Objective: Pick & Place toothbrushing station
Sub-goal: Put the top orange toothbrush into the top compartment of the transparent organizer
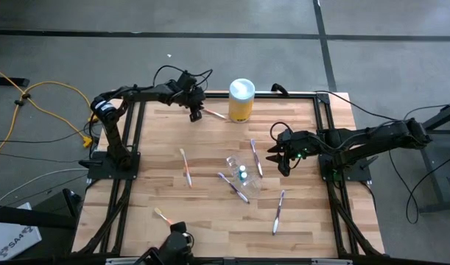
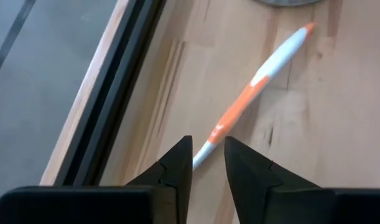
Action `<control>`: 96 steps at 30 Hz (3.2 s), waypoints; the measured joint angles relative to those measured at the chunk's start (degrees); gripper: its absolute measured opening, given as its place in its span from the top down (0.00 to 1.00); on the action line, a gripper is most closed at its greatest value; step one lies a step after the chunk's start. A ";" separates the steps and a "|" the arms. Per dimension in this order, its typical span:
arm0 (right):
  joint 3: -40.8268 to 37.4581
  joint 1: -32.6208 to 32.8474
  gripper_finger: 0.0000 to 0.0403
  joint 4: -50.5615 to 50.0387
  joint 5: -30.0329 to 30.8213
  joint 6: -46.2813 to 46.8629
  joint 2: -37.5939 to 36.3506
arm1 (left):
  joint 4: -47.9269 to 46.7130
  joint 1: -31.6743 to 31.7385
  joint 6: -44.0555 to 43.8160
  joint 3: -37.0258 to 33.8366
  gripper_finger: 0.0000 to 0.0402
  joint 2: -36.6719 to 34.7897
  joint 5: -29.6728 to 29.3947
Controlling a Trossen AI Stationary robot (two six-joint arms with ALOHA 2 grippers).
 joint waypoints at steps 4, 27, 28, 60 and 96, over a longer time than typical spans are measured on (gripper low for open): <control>0.00 -0.01 0.64 0.02 0.04 0.00 0.00 | -1.26 0.24 0.00 0.00 0.69 0.00 -0.09; 0.00 -0.01 0.64 0.02 0.09 -0.02 0.00 | -0.85 0.61 10.49 0.00 0.58 1.84 8.06; 0.00 -0.01 0.64 0.02 0.09 -0.02 0.00 | -0.84 0.61 10.64 0.02 0.58 2.44 7.45; 0.00 -0.01 0.64 0.40 0.11 0.45 0.02 | 4.43 1.07 18.18 2.45 0.58 5.67 3.61; 0.02 0.00 0.64 1.33 0.02 1.51 0.02 | -17.04 -0.41 15.52 15.41 0.93 13.66 -0.63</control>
